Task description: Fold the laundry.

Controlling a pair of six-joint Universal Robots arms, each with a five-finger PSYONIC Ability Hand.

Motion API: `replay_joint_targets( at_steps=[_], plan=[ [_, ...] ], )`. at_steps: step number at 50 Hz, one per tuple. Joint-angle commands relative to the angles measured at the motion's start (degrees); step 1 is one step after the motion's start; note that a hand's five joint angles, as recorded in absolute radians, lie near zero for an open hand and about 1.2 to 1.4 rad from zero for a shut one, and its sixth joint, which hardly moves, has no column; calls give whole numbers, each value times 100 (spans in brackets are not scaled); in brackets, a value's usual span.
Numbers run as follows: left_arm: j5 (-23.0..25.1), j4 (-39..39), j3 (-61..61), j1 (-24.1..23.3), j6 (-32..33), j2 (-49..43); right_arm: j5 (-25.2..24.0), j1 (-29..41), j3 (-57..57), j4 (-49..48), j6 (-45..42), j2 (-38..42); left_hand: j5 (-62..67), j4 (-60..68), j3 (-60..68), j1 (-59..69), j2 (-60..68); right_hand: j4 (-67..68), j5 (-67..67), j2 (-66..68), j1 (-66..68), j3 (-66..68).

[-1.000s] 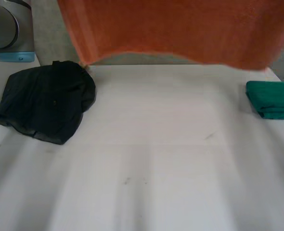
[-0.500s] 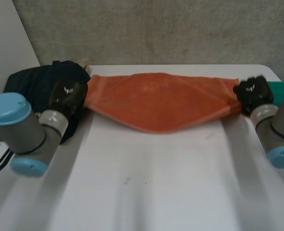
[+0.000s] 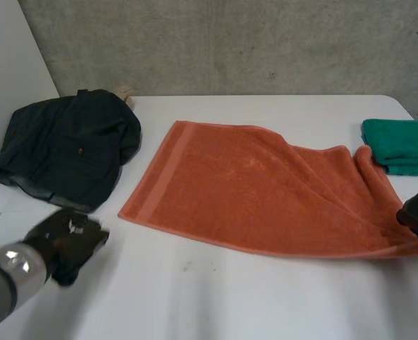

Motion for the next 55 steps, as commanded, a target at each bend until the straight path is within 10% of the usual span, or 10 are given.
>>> replay_joint_targets(
  at_steps=[1,4,8,20,41,45,50,55],
  plan=[
    [66,1986,783,-520,-568,-938,17,365,-288,-581,573,486,-1468,-1660,-1627,-1433,-1651,1116,1171,1245,1743,1162],
    [75,2478,897,-564,-954,-1236,17,734,-402,-704,924,513,-4453,-4645,-4612,-4418,-4636,1116,1171,1245,1743,1162],
    [83,2541,1064,-608,-1560,-1457,17,1024,-587,-801,1504,294,-5096,-5287,-5254,-5061,-5279,1116,1171,1245,1743,1162],
    [557,2576,1223,-766,-3503,-1668,0,2017,-1896,-758,2920,-1183,-5367,-5558,-5525,-5332,-5550,1116,1171,1245,1743,1162],
    [620,2532,2505,-1469,-4313,-3496,711,3257,-3610,-221,2990,-1588,-5183,-5374,-5341,-5148,-5366,1116,1171,1245,1743,1162],
    [576,2480,2681,-1478,-4620,-3549,870,3222,-3716,-230,2964,-1649,-4561,-4753,-4720,-4526,-4744,1116,1171,1245,1743,1162],
    [410,2497,2629,-1531,-4630,-3540,914,3169,-3734,-230,2946,-1649,845,654,687,881,663,1116,1171,1245,1743,1162],
    [-364,2445,2532,-1355,-4594,-3111,879,2828,-3515,-169,2701,-1641,1308,1117,1150,1343,1126,1116,1171,1245,1743,1162]
  ],
)
